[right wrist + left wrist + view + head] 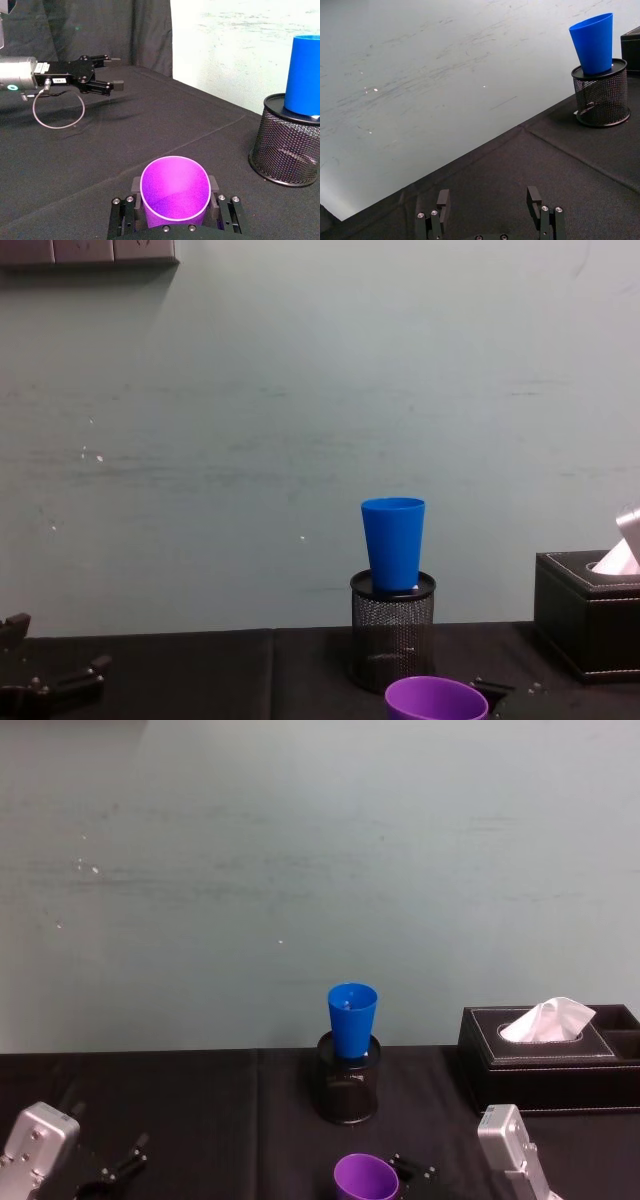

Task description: Pick up one cup with a gripper and tap it against the other cup.

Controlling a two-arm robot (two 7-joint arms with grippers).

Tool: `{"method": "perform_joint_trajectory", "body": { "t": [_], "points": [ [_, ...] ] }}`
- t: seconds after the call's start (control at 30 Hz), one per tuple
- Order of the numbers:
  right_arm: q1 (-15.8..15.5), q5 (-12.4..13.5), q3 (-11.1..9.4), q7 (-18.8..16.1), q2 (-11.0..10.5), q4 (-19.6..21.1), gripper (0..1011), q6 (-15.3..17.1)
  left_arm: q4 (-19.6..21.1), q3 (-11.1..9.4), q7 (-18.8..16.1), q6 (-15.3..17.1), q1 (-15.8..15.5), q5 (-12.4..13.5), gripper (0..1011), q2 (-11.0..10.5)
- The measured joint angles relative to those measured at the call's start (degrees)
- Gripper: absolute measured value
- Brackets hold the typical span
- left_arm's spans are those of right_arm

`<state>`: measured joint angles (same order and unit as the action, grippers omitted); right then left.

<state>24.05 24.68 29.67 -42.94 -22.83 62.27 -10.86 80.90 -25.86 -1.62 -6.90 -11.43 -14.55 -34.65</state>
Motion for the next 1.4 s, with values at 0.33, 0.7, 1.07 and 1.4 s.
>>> {"method": "perform_joint_trajectory", "body": {
  "t": [0.33, 0.7, 1.07, 1.4],
  "points": [
    [-0.3, -0.4, -0.5, 0.8, -0.8, 2.4, 729, 0.2, 0.0, 0.0, 0.0, 0.0, 0.0, 0.0, 1000, 0.0],
    [0.7, 3.7, -1.7, 0.5, -4.0, 11.0, 729, 8.6, 0.0, 0.0, 0.0, 0.0, 0.0, 0.0, 1000, 0.0],
    [3.0, 5.2, -1.2, 1.3, -7.1, 16.4, 729, 14.0, 0.0, 0.0, 0.0, 0.0, 0.0, 0.0, 1000, 0.0],
    [5.4, 6.8, 0.0, 0.9, -8.8, 17.6, 729, 17.2, 0.0, 0.0, 0.0, 0.0, 0.0, 0.0, 1000, 0.0]
  ]
}}
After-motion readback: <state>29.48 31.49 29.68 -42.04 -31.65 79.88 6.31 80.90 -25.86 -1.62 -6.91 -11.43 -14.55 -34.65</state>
